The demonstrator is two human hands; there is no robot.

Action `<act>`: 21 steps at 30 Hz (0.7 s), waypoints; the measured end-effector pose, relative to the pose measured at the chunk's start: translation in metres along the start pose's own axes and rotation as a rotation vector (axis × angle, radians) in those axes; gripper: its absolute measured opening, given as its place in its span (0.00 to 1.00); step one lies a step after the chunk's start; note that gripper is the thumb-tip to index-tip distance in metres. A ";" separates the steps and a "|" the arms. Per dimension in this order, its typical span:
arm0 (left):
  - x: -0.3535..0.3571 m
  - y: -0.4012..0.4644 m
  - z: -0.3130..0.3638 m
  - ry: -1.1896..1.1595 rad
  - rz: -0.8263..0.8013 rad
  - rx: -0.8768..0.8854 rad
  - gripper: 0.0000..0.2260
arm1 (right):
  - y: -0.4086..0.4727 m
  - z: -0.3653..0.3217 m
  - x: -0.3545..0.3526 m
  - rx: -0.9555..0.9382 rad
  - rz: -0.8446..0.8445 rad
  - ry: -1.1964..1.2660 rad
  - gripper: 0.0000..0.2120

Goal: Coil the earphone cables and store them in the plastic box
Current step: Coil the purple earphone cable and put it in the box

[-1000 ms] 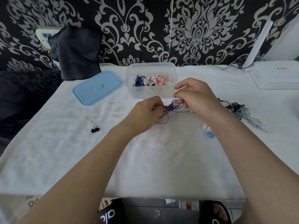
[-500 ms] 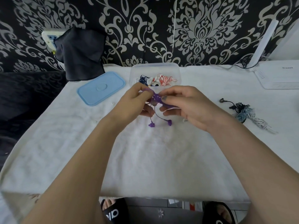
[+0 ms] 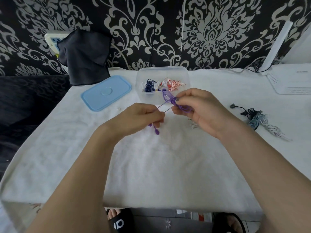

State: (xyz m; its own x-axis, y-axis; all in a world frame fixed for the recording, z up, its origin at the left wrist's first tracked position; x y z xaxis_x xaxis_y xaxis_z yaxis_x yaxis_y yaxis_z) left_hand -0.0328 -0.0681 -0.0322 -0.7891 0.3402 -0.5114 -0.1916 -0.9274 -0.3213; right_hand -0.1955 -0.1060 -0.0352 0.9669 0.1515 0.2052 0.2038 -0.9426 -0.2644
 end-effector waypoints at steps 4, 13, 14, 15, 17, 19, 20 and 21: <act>-0.009 0.001 -0.022 0.194 -0.001 -0.072 0.10 | 0.003 0.016 -0.008 0.007 0.037 -0.400 0.05; -0.006 0.000 -0.028 0.155 -0.028 -0.149 0.10 | -0.007 0.003 0.014 -0.361 0.040 -1.123 0.15; -0.006 0.001 -0.028 0.108 -0.022 -0.161 0.10 | -0.013 -0.003 0.028 -0.463 -0.006 -1.095 0.17; -0.006 0.001 -0.028 0.040 -0.014 -0.178 0.11 | -0.017 -0.003 0.040 -0.515 -0.072 -1.050 0.19; -0.006 0.001 -0.028 -0.102 -0.001 -0.215 0.11 | -0.022 0.004 0.059 -0.469 -0.205 -0.950 0.21; -0.005 0.001 -0.028 -0.194 0.003 -0.254 0.10 | -0.022 0.015 0.066 -0.414 -0.278 -0.917 0.21; -0.004 0.000 -0.028 -0.222 0.002 -0.272 0.10 | -0.022 0.018 0.067 -0.402 -0.288 -0.941 0.21; -0.004 -0.001 -0.028 -0.237 0.001 -0.286 0.11 | -0.022 0.020 0.066 -0.396 -0.289 -0.967 0.21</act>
State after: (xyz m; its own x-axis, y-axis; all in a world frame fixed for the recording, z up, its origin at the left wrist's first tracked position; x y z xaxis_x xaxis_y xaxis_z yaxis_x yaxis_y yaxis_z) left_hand -0.0129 -0.0645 -0.0520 -0.9087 0.2631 -0.3240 -0.0467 -0.8355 -0.5475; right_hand -0.1329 -0.0693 -0.0352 0.6371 0.3900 -0.6649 0.5472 -0.8364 0.0337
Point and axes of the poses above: each hand's wrist, its own y-axis towards the middle knuckle, its own x-axis out of the palm, z = x × y, the point moved 9 cm from there along y, towards the middle knuckle, and after that the axes turned 2 degrees about y, right-handed, at the moved point
